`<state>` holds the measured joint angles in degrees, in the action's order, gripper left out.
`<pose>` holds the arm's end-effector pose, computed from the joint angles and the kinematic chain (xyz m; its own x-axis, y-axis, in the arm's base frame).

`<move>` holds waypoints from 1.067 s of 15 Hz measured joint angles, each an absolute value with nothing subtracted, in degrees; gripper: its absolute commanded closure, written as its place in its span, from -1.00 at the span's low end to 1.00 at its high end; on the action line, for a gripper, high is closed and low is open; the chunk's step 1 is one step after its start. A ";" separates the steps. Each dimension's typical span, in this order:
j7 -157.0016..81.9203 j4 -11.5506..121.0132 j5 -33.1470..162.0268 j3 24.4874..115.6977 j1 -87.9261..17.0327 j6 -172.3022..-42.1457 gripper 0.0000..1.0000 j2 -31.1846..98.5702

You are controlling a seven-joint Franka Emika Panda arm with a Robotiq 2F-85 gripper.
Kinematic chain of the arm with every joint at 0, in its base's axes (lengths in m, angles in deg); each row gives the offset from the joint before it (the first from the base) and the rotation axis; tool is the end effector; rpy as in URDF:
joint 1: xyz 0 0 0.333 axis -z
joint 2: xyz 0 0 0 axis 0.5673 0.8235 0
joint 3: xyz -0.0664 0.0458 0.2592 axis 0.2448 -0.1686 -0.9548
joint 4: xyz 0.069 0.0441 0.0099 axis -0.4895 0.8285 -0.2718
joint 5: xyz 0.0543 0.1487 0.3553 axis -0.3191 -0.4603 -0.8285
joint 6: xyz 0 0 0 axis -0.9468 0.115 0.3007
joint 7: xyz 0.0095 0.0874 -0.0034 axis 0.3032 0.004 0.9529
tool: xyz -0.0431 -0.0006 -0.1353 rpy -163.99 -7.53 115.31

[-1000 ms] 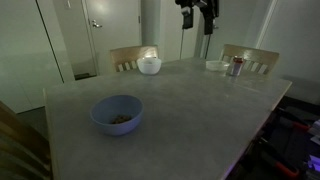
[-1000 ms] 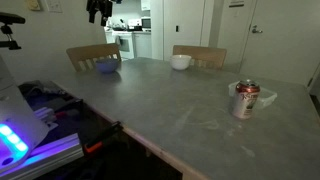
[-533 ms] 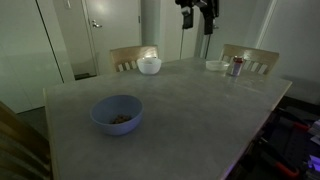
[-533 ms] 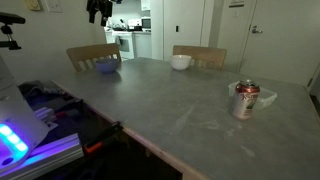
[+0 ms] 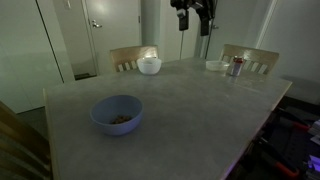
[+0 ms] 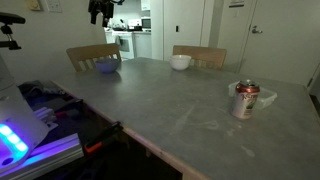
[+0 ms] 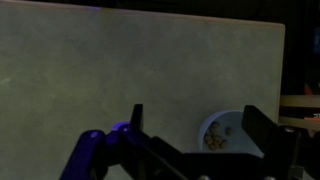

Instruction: Slide the blue bowl to the right

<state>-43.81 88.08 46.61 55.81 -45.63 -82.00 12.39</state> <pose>0.4437 0.2027 0.3310 0.9655 0.0878 -0.2452 0.0484 -0.9856 -0.1623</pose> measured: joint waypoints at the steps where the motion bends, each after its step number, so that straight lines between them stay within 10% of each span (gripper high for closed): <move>1: -43.84 87.32 46.61 55.70 -45.65 -82.06 -1.00 13.41; 16: -61.09 76.64 55.18 53.53 -53.58 -95.97 -1.00 33.88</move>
<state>-61.09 76.64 55.18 53.53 -53.58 -95.97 33.88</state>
